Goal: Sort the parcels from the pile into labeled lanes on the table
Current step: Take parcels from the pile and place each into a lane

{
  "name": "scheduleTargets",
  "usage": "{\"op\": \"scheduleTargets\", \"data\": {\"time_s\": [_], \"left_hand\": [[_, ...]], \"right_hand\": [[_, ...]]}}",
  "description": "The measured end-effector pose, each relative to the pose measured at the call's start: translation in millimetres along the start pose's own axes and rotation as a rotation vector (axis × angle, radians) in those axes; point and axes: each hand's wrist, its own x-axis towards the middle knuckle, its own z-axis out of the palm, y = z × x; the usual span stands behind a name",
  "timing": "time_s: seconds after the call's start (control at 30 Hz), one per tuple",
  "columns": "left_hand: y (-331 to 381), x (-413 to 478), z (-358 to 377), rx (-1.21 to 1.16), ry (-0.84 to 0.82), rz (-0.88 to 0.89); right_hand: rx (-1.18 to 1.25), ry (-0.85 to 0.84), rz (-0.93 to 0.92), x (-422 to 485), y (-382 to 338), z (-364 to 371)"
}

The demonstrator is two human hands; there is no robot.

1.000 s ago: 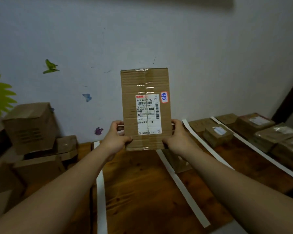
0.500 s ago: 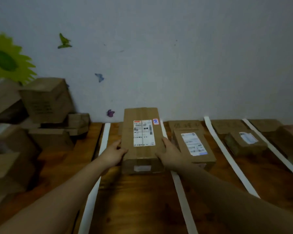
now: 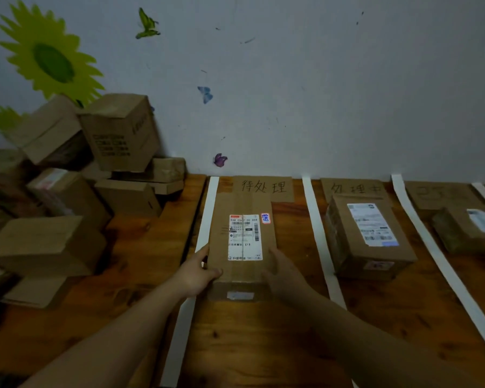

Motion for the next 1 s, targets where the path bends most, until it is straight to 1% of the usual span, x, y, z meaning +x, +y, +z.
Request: {"op": "scheduleTargets", "data": {"time_s": [0.1, 0.2, 0.33, 0.57, 0.73, 0.8, 0.87, 0.93, 1.0], "left_hand": [[3, 5, -2, 0.042, -0.038, 0.02], [9, 16, 7, 0.104, -0.087, 0.062], [24, 24, 35, 0.154, -0.165, 0.106], [49, 36, 78, 0.207, -0.192, 0.134], [60, 32, 88, 0.242, -0.225, 0.094], [66, 24, 77, 0.257, -0.181, 0.05], [69, 13, 54, 0.251, -0.087, 0.02], [69, -1, 19, 0.249, 0.005, 0.074], [61, -17, -26, 0.275, 0.12, 0.092]], "right_hand": [[0.023, 0.025, -0.01, 4, 1, 6], [0.017, 0.054, 0.028, 8, 16, 1], [-0.218, 0.13, 0.112, 4, 35, -16], [-0.505, 0.186, 0.095, -2, 65, -47], [-0.558, 0.135, 0.091, -2, 66, -66], [-0.533, 0.124, 0.04, 1, 53, -73], [-0.56, 0.128, -0.046, 6, 29, -76], [-0.597, 0.153, -0.141, 11, -3, -71], [-0.568, 0.146, -0.244, 13, -41, -56]]}}
